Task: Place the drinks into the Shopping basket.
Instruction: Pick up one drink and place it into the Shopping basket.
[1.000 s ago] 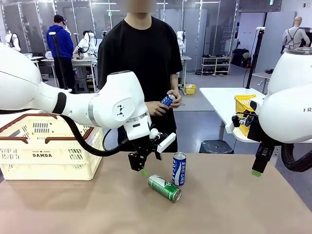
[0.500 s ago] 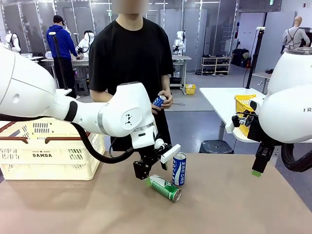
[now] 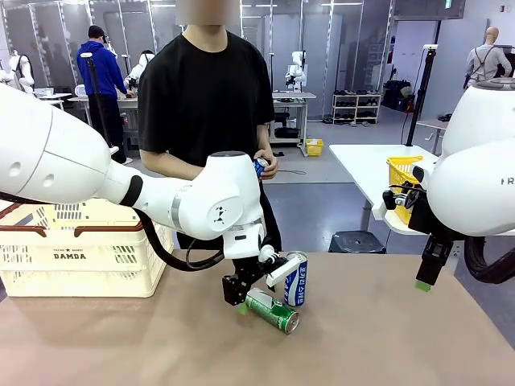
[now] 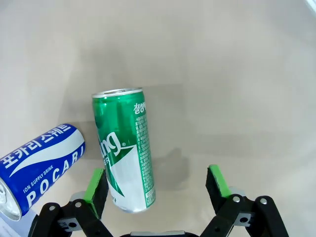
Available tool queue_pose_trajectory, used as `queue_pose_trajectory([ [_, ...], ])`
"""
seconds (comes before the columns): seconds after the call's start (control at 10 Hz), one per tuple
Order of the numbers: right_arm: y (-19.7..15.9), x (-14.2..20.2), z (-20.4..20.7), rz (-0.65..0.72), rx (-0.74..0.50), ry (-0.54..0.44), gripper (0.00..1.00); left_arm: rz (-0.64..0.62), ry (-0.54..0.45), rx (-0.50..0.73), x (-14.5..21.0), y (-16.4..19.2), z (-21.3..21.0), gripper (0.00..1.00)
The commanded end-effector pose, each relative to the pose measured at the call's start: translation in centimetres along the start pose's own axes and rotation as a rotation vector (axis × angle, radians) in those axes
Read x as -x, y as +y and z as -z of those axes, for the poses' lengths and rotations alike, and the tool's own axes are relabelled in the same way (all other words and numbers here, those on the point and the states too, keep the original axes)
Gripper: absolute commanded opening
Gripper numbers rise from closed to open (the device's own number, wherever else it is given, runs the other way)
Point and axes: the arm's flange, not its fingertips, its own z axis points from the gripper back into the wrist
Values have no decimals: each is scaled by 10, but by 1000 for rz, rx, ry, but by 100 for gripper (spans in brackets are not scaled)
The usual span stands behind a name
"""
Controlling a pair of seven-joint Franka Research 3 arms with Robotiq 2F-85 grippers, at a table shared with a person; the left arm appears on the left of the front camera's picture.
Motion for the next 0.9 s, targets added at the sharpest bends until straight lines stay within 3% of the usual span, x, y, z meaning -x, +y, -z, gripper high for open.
queue_pose_trajectory([
  [0.0,0,1,1,2,-2,-1,100,-24,68,-43,-4,7,10,100],
  [0.2,0,1,1,2,-2,-1,100,-47,89,-90,-1,6,18,100],
  [0.8,0,1,1,2,-2,-1,100,-65,70,-41,-6,-2,46,100],
])
